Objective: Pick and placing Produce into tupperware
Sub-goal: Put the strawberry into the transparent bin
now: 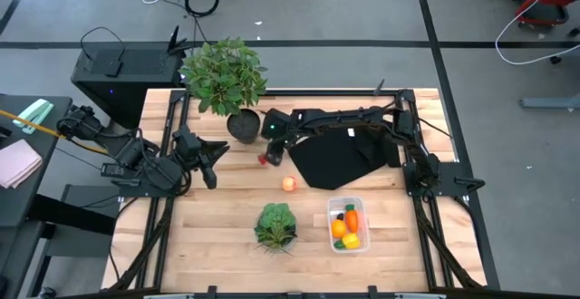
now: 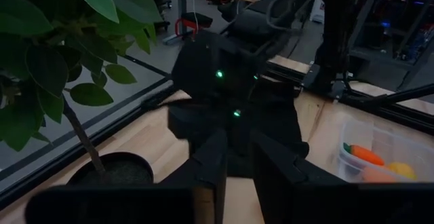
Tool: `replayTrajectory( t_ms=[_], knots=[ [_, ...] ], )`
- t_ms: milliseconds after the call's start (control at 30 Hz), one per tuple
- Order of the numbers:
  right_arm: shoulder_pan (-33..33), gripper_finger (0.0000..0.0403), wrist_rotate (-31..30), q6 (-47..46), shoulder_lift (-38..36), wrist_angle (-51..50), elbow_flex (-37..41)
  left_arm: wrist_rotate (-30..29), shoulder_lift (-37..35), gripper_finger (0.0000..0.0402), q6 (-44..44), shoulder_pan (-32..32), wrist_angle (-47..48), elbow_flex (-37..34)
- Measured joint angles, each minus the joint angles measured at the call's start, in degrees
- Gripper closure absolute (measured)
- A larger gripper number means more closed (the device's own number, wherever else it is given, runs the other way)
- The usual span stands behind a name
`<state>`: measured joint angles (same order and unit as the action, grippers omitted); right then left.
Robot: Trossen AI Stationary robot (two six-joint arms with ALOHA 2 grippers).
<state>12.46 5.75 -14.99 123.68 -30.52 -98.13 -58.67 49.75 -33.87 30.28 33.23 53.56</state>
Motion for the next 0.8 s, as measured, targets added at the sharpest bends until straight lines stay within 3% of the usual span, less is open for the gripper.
replayTrajectory(
  t_ms=[200,433,800],
  knots=[
    [0.20,0.0249,-4.45,-10.16,0.00,3.05,0.00,0.00,-0.01,0.0327,0.02,0.00,0.06,0.00],
    [-0.38,0.0251,-8.70,-15.16,1.51,4.56,0.07,0.00,-0.01,0.0335,0.02,0.00,0.02,0.00],
    [-0.86,0.0251,-10.24,-23.06,1.99,6.61,0.05,0.00,-0.01,0.0329,0.02,0.00,0.05,0.00]
  ],
)
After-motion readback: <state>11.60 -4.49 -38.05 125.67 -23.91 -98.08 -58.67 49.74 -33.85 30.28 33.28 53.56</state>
